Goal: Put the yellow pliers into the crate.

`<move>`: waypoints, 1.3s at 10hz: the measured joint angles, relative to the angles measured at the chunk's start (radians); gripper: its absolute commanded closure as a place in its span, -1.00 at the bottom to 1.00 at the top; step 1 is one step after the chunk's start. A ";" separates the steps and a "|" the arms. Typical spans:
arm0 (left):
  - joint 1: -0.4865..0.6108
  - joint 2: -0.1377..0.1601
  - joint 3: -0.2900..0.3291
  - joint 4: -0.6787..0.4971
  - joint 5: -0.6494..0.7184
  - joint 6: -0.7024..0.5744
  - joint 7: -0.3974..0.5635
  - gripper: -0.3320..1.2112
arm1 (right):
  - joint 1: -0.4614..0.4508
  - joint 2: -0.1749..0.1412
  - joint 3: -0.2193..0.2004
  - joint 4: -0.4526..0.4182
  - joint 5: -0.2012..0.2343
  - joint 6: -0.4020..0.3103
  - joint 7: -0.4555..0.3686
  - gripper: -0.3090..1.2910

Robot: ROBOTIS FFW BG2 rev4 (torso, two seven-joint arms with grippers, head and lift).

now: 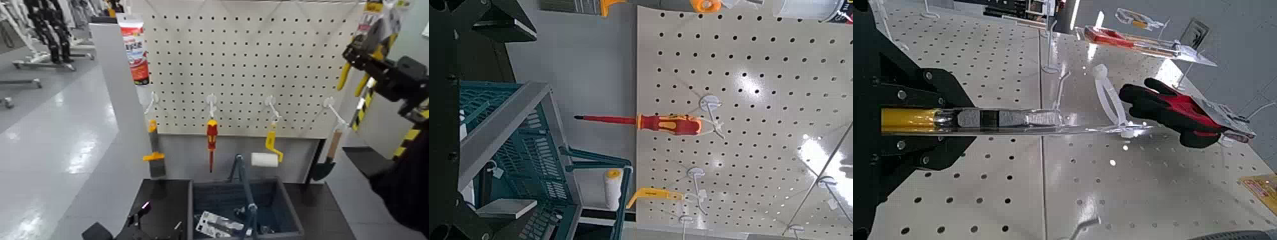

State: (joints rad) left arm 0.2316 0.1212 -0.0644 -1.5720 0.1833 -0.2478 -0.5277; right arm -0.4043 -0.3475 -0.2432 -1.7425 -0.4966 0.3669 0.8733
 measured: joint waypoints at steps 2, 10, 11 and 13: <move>-0.001 -0.001 0.001 0.002 0.000 0.001 0.000 -0.40 | 0.053 0.042 0.031 -0.045 0.000 0.015 -0.030 0.78; -0.003 -0.002 -0.001 0.004 -0.001 0.001 0.001 -0.40 | 0.236 0.177 0.186 0.023 -0.005 0.053 -0.054 0.78; -0.002 -0.003 -0.001 0.004 -0.001 0.001 0.001 -0.40 | 0.259 0.185 0.190 0.028 0.000 0.061 -0.056 0.78; -0.001 -0.002 -0.003 0.005 -0.001 0.000 0.001 -0.40 | 0.298 0.196 0.194 0.041 0.006 0.072 -0.056 0.78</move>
State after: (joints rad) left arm 0.2301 0.1189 -0.0670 -1.5671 0.1827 -0.2483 -0.5262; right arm -0.1061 -0.1512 -0.0496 -1.7017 -0.4907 0.4392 0.8175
